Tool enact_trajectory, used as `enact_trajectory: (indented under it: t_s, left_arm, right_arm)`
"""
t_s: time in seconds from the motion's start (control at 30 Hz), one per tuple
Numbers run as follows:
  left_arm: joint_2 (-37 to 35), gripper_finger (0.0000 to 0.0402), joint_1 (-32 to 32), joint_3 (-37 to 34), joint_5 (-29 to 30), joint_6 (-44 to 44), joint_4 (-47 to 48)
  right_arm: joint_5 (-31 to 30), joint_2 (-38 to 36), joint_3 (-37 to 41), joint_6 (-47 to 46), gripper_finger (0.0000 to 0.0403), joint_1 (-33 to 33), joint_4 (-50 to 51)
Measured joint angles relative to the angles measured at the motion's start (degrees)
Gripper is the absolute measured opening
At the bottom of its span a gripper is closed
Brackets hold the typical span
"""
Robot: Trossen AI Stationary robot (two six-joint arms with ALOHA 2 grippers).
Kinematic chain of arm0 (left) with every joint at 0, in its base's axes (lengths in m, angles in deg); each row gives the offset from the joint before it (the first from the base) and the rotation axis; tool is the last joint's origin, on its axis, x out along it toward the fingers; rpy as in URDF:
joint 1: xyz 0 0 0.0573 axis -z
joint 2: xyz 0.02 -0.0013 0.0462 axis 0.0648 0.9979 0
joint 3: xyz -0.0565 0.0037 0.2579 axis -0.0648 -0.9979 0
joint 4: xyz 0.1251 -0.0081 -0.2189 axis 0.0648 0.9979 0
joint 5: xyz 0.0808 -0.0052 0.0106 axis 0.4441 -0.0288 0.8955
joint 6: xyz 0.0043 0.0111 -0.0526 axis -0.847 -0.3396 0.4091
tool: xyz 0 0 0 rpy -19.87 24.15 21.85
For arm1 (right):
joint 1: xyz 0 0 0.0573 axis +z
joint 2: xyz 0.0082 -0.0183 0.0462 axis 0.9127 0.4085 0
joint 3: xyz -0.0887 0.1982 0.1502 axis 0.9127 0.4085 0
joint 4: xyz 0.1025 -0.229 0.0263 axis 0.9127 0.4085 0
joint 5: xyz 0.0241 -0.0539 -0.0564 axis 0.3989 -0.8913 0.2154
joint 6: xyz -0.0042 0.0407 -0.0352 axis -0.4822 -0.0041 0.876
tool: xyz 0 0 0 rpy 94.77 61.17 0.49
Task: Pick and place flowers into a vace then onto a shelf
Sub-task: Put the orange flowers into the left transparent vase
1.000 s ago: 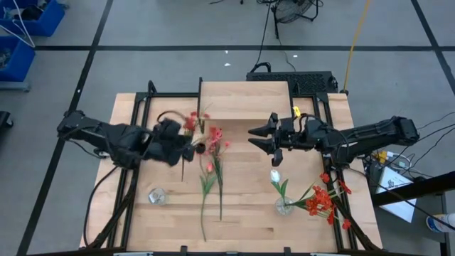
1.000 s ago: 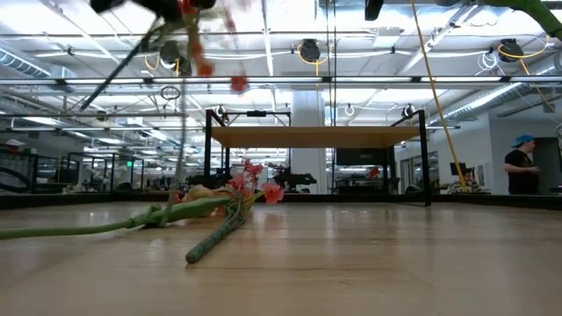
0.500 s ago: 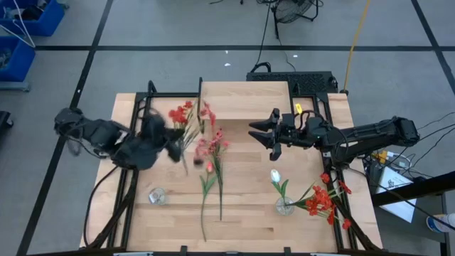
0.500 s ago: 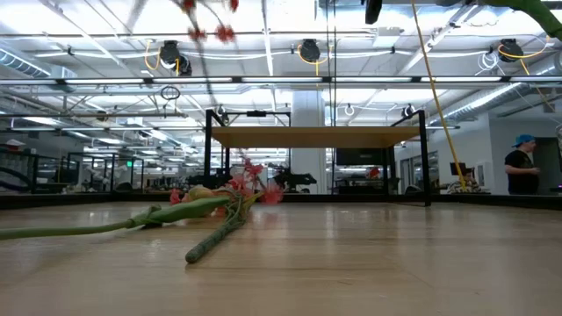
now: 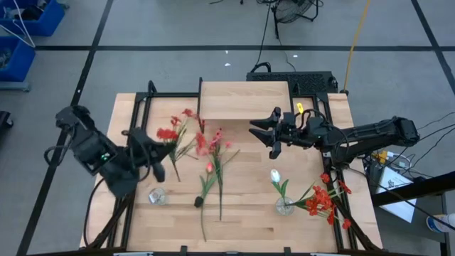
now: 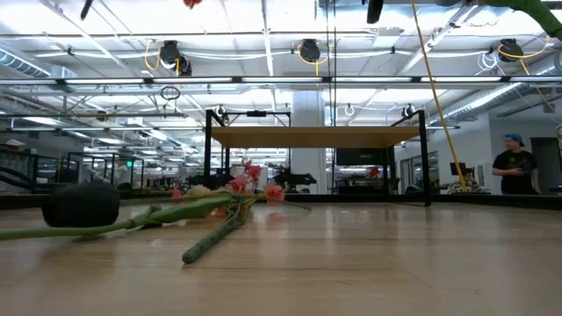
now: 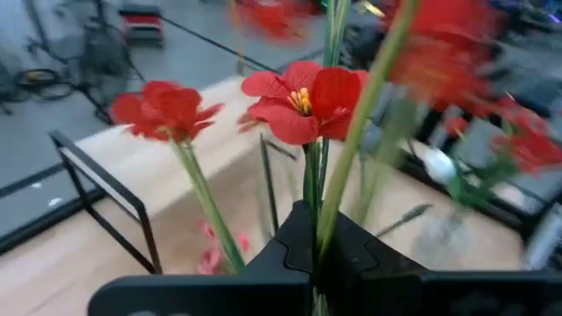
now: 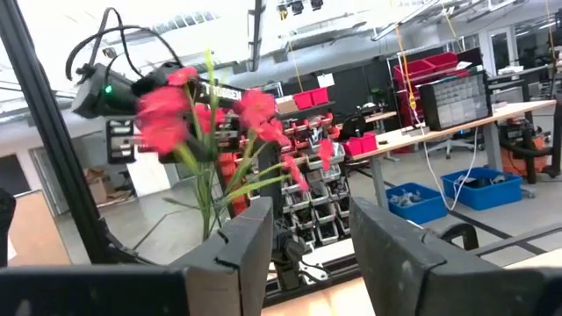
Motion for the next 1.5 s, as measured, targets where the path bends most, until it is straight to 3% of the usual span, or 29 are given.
enact_trajectory:
  t_s: [0.23, 0.47, 0.57, 0.63, 0.77, 1.33, 1.5]
  left_arm:
    - [2.6, 0.0004, 8.0, -2.5, 1.2, 17.1, 9.9]
    - [4.3, 0.0004, 14.8, -10.6, -0.5, 35.9, 18.8]
    - [4.0, 0.0003, 17.9, -13.3, 1.6, 41.6, 20.1]
    - [3.7, 0.0004, 19.1, -14.2, 2.8, 41.9, 19.9]
    - [3.5, 0.0003, 19.7, -14.7, -1.0, 39.7, 19.9]
    - [-2.5, 0.0004, 20.2, -14.7, 0.9, 28.5, 20.1]
    - [-2.7, 0.0003, 18.9, -15.7, -3.1, 26.7, 20.0]
  right_arm:
    - [0.0, 0.0, 0.0, -0.5, 0.0144, -0.4, 1.6]
    - [-0.1, 0.0, 0.0, -0.5, 0.0144, -1.9, 1.9]
    - [-0.2, 0.0, 0.0, -0.5, 0.0144, -2.3, 2.3]
    - [-0.5, 0.0, 0.0, -0.5, 0.0144, -2.4, 2.6]
    - [-1.8, 0.4, 0.0, -2.0, 0.0144, -2.4, 4.4]
    - [-1.7, 2.8, 0.0, -8.1, 0.0144, -2.4, 5.6]
    - [-1.8, 2.7, 0.0, -8.1, 0.0144, -2.4, 5.2]
